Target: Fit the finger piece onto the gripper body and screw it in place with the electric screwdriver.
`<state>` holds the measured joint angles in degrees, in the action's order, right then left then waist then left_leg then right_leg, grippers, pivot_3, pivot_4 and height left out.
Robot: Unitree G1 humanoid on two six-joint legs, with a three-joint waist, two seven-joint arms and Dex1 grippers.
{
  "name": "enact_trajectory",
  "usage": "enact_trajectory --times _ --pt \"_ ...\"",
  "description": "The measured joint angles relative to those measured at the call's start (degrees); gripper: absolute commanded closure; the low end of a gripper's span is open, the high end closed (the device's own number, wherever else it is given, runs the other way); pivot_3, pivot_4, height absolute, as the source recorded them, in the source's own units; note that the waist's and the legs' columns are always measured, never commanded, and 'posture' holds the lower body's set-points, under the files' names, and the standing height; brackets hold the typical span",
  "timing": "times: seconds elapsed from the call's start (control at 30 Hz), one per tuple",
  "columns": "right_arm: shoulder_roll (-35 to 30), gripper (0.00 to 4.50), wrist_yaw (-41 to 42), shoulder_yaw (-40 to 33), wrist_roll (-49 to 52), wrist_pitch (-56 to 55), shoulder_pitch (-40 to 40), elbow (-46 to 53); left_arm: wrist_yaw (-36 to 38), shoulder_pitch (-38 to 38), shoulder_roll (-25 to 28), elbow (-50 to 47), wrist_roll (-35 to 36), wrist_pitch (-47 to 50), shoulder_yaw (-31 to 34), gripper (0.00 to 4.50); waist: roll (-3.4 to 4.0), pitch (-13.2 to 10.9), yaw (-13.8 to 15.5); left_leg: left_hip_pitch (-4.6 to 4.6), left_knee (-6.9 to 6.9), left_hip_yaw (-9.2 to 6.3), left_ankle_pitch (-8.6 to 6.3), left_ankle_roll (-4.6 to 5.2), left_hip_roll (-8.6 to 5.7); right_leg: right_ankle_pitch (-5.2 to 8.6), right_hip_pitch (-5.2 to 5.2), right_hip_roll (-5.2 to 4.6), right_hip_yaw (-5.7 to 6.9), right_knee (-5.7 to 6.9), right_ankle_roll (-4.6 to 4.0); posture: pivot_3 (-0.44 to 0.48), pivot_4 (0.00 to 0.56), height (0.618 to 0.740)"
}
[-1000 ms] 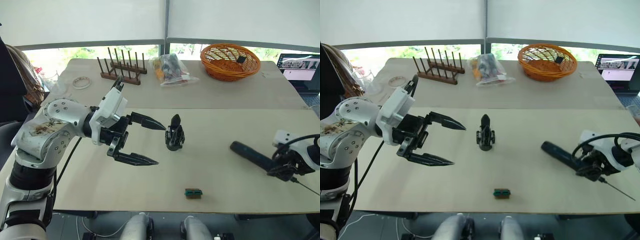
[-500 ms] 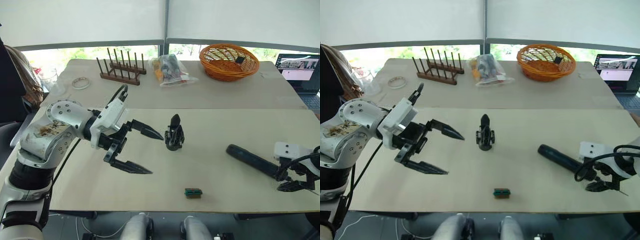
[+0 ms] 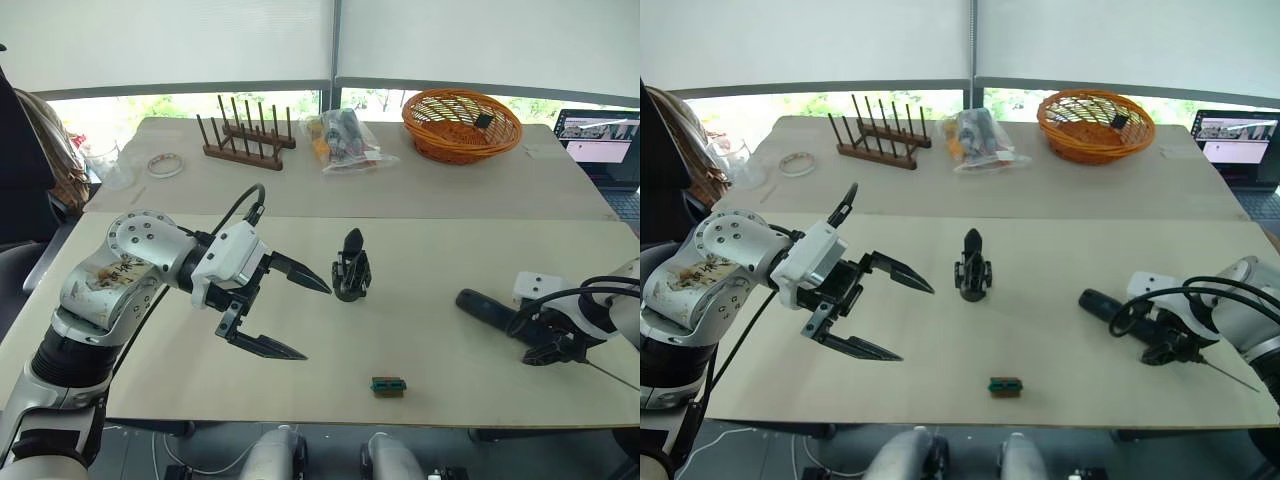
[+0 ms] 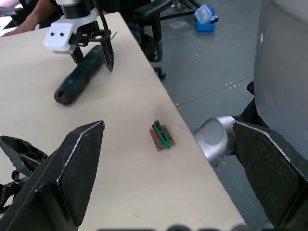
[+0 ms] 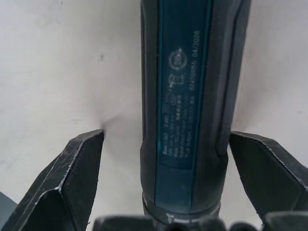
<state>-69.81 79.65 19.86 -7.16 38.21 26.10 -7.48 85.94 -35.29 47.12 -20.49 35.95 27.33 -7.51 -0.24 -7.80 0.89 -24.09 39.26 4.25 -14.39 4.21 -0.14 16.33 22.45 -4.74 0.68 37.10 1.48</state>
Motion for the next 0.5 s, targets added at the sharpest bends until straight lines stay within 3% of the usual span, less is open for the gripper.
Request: enact_trajectory --times 0.5 --pt "-0.06 0.03 1.07 -0.34 -1.01 -1.90 0.23 -3.30 -0.98 -0.65 -0.26 0.05 0.00 -0.02 0.00 0.00 0.00 0.00 0.00 0.01 0.09 -0.01 -0.07 0.12 0.00 0.00 -0.07 0.00 0.03 0.01 0.01 0.000 0.150 0.740"
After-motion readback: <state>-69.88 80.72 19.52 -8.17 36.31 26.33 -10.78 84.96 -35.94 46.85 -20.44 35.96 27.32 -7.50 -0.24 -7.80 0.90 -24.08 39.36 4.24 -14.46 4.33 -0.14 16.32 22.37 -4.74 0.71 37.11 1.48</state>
